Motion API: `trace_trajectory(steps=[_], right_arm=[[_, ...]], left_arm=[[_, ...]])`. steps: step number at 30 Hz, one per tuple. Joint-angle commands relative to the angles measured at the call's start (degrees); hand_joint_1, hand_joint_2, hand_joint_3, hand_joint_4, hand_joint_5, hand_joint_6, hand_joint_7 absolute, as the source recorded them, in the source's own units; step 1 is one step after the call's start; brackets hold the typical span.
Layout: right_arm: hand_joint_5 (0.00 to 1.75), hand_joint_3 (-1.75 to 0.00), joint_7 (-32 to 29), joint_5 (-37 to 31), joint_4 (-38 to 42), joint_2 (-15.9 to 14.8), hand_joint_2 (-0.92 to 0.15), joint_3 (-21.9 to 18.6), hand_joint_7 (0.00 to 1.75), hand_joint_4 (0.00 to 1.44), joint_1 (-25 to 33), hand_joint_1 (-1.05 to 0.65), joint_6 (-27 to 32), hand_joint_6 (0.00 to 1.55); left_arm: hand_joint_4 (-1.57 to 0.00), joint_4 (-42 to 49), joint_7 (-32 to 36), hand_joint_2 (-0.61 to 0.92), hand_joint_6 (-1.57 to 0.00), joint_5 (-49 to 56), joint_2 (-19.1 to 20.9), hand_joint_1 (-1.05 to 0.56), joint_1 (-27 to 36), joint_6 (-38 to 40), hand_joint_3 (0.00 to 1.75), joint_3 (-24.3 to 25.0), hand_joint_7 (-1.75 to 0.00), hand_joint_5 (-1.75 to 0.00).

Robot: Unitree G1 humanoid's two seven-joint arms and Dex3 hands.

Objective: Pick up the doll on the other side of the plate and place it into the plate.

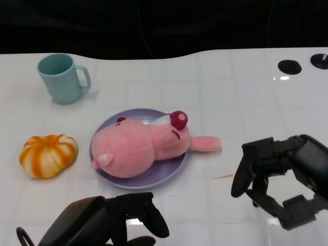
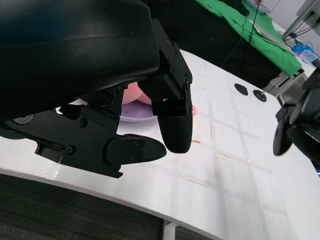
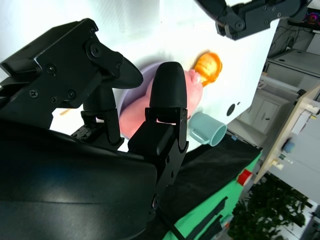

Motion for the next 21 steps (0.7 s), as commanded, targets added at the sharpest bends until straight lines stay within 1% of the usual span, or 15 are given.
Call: trace_trajectory(steps=[1,4,8,15,18,21], right_arm=[[1.57,-1.3,-1.8,-0.4,0.4,-0.4,-0.36,-0.3,1.31,0.87,0.5,0.03,1.4,0.8],[1.63,-1.29,-2.9,0.0,2.5,0.4,-0.4,-0.1,1.37,0.85,0.0,0.02,2.8,0.79],[1.63,-1.28,-3.4,0.9,3.9,0.9,-0.4,0.3,1.39,0.81,-1.3,0.03,4.5,0.77],[1.59,-1.29,-2.6,1.7,6.2,0.7,-0.38,2.2,1.38,0.81,-2.0,0.02,2.4,0.77],[1.59,-1.29,-2.2,2.2,7.4,0.5,-0.36,2.6,1.36,0.82,-1.9,0.01,0.5,0.78],[1.56,-1.28,-2.1,1.7,6.6,-0.2,-0.37,3.1,1.34,0.8,-2.0,0.02,1.3,0.78]], left_arm=[[-0.59,-0.3,-0.1,0.9,-0.68,-0.5,0.8,-0.23,0.2,-0.2,0.45,1.3,-1.0,-1.73],[-0.59,-0.5,-0.3,0.9,-0.68,-0.9,1.1,-0.23,0.5,-0.2,0.45,2.1,-1.0,-1.72],[-0.59,-0.6,-0.4,0.9,-0.68,-1.1,1.6,-0.23,0.7,-0.5,0.45,2.9,-0.99,-1.72],[-0.6,-0.3,-0.4,0.92,-0.69,-2.4,2.3,-0.24,1.5,-1.7,0.41,4.3,-0.98,-1.72],[-0.6,-0.4,0.0,0.92,-0.69,-2.7,2.7,-0.23,2.1,-2.5,0.4,4.6,-0.97,-1.72],[-0.59,-0.1,0.3,0.92,-0.69,-3.2,2.6,-0.23,2.4,-3.3,0.4,4.9,-0.97,-1.7]])
